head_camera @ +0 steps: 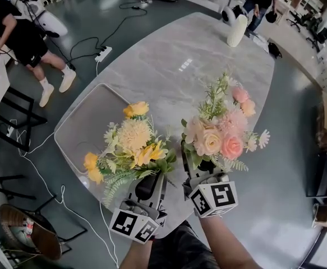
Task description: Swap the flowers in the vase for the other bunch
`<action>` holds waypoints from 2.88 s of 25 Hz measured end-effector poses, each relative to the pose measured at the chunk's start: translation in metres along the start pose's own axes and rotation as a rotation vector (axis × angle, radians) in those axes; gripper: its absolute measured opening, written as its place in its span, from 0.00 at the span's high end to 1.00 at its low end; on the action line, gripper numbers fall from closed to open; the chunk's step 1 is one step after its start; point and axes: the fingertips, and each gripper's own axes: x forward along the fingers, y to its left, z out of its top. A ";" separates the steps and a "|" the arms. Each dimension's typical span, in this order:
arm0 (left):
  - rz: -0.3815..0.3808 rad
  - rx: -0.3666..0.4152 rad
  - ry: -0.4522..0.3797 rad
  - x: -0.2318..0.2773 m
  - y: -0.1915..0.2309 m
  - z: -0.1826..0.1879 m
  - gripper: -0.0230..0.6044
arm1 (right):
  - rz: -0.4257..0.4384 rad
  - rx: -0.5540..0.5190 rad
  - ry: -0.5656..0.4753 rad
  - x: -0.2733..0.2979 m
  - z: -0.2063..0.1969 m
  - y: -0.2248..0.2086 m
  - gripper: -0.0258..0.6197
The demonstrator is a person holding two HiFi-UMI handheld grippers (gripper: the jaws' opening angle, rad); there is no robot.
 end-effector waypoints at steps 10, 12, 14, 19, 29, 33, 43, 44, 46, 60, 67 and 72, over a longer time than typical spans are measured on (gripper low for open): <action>0.012 0.023 0.015 -0.004 -0.001 0.004 0.88 | -0.002 -0.027 -0.007 -0.001 0.004 0.013 0.79; 0.015 0.022 0.013 -0.005 -0.002 0.005 0.87 | 0.000 -0.026 -0.010 -0.004 0.006 0.013 0.80; 0.018 0.024 0.011 -0.005 -0.001 0.004 0.88 | 0.000 -0.025 -0.014 -0.005 0.006 0.012 0.81; 0.023 0.032 0.010 -0.004 -0.002 0.006 0.88 | 0.002 -0.019 -0.024 -0.005 0.013 0.008 0.81; 0.018 0.038 -0.005 -0.006 -0.002 0.008 0.88 | 0.012 -0.037 -0.057 -0.007 0.028 0.010 0.82; 0.015 0.041 -0.017 -0.006 -0.003 0.010 0.88 | 0.018 -0.049 -0.071 -0.008 0.035 0.011 0.82; 0.002 0.044 -0.026 -0.007 -0.011 0.017 0.88 | 0.025 -0.064 -0.093 -0.009 0.054 0.012 0.82; 0.002 0.043 -0.026 -0.007 -0.011 0.017 0.88 | 0.025 -0.066 -0.095 -0.009 0.055 0.012 0.82; 0.002 0.043 -0.026 -0.007 -0.011 0.017 0.88 | 0.025 -0.069 -0.100 -0.009 0.057 0.011 0.82; -0.019 0.051 -0.039 -0.007 -0.014 0.020 0.88 | 0.012 -0.074 -0.131 -0.012 0.070 0.008 0.82; -0.022 0.052 -0.052 -0.007 -0.020 0.025 0.88 | 0.010 -0.086 -0.144 -0.017 0.081 0.007 0.82; -0.024 0.050 -0.059 -0.008 -0.022 0.027 0.88 | 0.008 -0.094 -0.149 -0.020 0.086 0.008 0.82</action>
